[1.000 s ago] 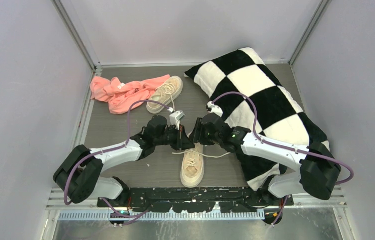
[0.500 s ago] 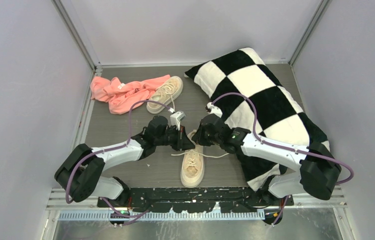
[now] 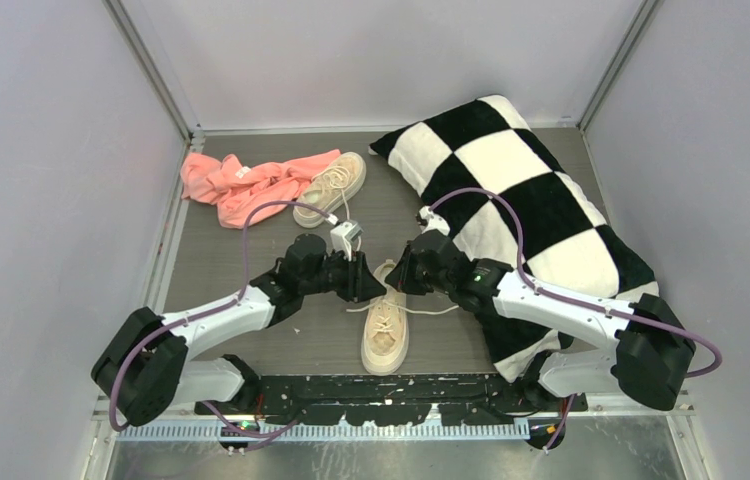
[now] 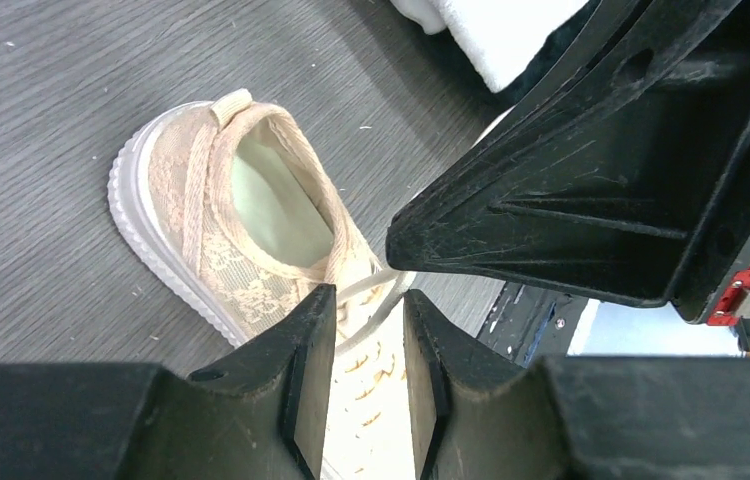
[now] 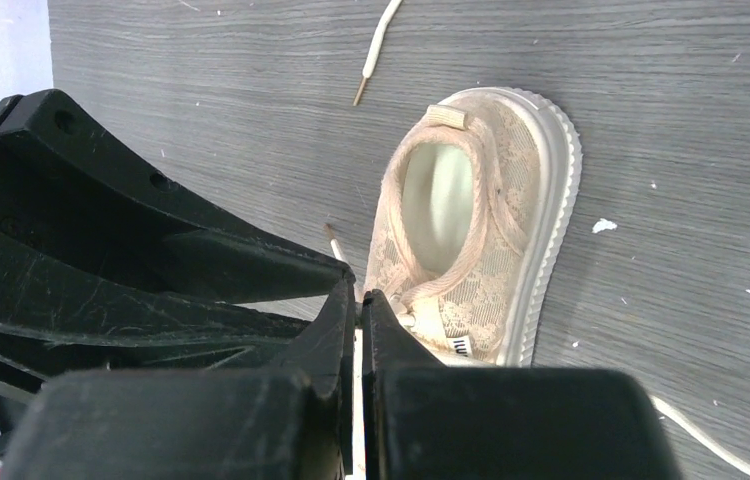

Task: Tie the shoes
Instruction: Fold the shoelace.

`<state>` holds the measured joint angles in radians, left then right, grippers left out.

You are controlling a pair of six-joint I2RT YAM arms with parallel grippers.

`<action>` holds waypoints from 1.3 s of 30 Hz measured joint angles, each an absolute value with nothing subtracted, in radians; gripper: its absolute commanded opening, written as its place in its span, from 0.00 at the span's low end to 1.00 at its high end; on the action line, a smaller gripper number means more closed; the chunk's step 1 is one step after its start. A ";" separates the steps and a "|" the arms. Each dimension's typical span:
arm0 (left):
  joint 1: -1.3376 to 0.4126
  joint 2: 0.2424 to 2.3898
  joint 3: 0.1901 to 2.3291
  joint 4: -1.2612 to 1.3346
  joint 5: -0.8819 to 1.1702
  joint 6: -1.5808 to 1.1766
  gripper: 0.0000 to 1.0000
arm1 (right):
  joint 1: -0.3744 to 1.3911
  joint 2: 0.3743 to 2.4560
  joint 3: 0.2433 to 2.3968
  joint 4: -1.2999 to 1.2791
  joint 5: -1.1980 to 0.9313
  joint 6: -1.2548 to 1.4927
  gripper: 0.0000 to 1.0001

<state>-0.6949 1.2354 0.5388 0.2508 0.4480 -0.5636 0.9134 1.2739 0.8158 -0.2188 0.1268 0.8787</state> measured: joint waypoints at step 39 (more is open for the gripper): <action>-0.735 1.325 0.537 0.305 0.416 -0.565 0.25 | 0.913 1.266 0.806 -0.223 0.107 0.895 0.01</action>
<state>-0.7349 1.3251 0.5365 0.3050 0.4156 -0.5652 0.9134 1.2663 0.8062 -0.2230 0.1066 0.8951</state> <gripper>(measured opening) 0.245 0.033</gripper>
